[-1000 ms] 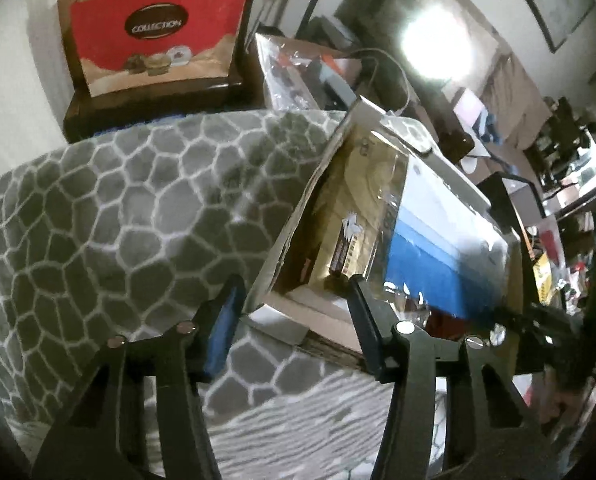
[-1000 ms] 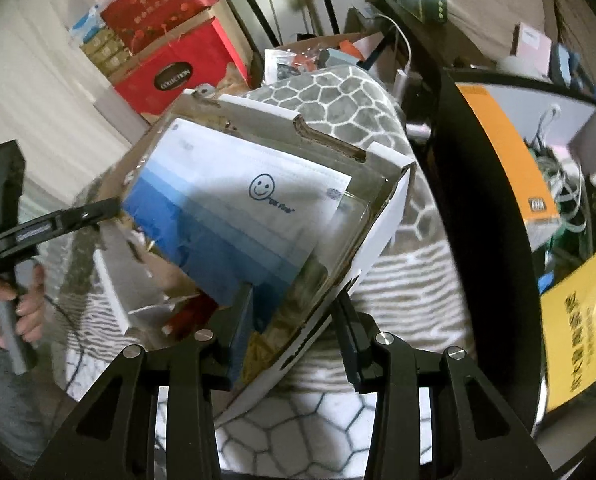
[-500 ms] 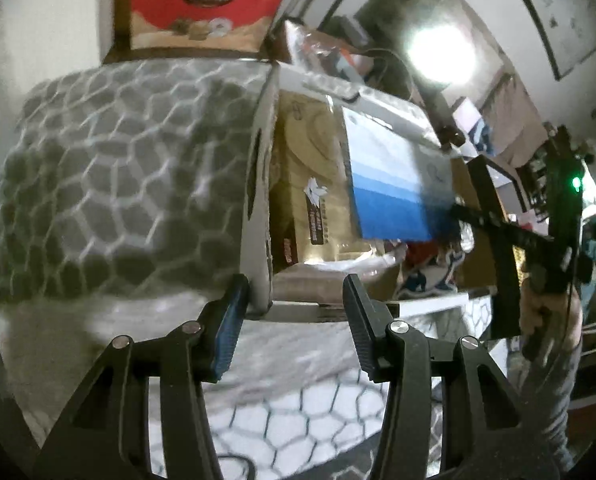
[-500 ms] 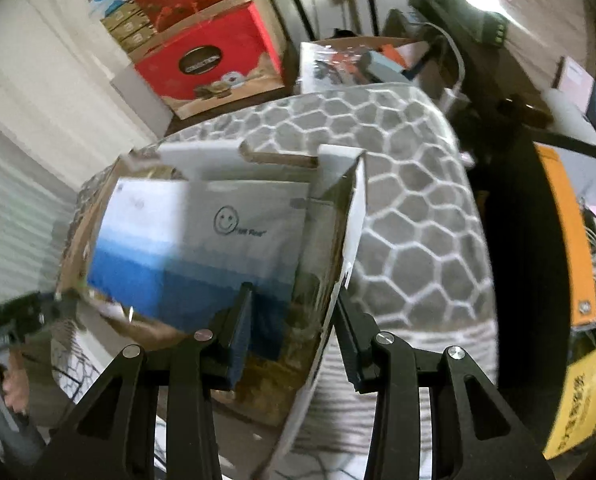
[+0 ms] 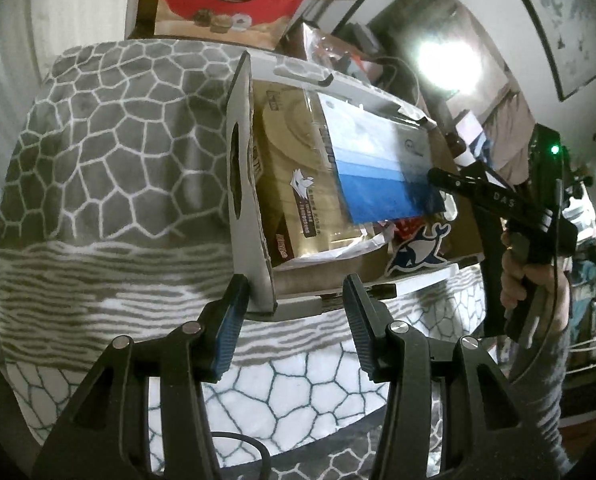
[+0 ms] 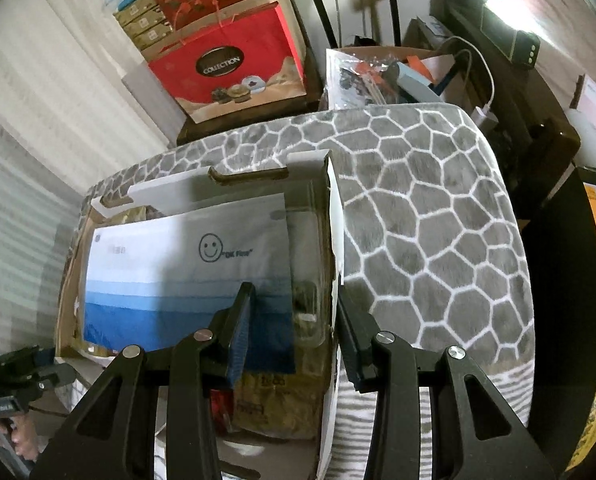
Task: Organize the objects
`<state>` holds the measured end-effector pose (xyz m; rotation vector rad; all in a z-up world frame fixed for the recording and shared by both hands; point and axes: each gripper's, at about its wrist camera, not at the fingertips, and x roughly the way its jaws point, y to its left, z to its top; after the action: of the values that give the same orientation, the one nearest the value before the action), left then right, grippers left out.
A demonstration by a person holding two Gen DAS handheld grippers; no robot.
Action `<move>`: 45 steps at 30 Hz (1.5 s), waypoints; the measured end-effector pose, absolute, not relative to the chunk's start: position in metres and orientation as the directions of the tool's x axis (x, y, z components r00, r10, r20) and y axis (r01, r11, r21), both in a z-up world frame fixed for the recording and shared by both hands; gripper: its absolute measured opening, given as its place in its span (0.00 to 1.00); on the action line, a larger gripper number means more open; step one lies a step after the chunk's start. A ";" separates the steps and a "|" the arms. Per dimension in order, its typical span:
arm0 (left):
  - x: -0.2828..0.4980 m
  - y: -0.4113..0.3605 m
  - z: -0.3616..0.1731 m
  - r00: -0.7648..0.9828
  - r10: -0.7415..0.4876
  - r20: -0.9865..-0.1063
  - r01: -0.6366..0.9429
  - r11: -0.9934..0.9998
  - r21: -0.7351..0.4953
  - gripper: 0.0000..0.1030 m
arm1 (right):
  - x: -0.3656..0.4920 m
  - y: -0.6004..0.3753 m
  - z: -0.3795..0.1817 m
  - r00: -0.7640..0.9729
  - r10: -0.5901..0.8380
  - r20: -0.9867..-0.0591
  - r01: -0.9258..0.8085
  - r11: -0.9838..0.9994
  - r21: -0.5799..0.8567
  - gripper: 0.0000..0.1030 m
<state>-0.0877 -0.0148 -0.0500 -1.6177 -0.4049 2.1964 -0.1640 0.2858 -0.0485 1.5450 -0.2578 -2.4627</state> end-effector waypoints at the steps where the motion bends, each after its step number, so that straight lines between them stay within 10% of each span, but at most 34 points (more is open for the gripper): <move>1: -0.086 -0.015 -0.050 -0.265 0.463 -0.846 -0.133 -0.886 -0.444 0.43 | -0.164 0.285 -0.048 -0.423 -0.279 -0.862 0.095 -0.960 0.265 0.40; 11: -0.083 -0.017 -0.049 -0.266 0.468 -0.843 -0.119 -0.883 -0.453 0.43 | -0.162 0.281 -0.049 -0.437 -0.277 -0.855 0.111 -0.961 0.254 0.41; 15: -0.078 -0.026 -0.033 -0.330 0.464 -0.822 -0.104 -0.884 -0.457 0.66 | -0.150 0.285 -0.031 -0.506 -0.232 -0.831 0.095 -0.972 0.213 0.56; 45: -0.017 0.010 0.018 -0.591 0.244 -0.769 -0.130 -0.970 -0.208 1.00 | -0.019 0.250 -0.002 -0.621 -0.140 -0.771 0.083 -0.990 0.113 0.92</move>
<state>-0.0175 0.0097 0.0175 -1.2970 -0.1911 2.6216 -0.0191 0.2501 -0.0020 1.3021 -0.1010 -2.7203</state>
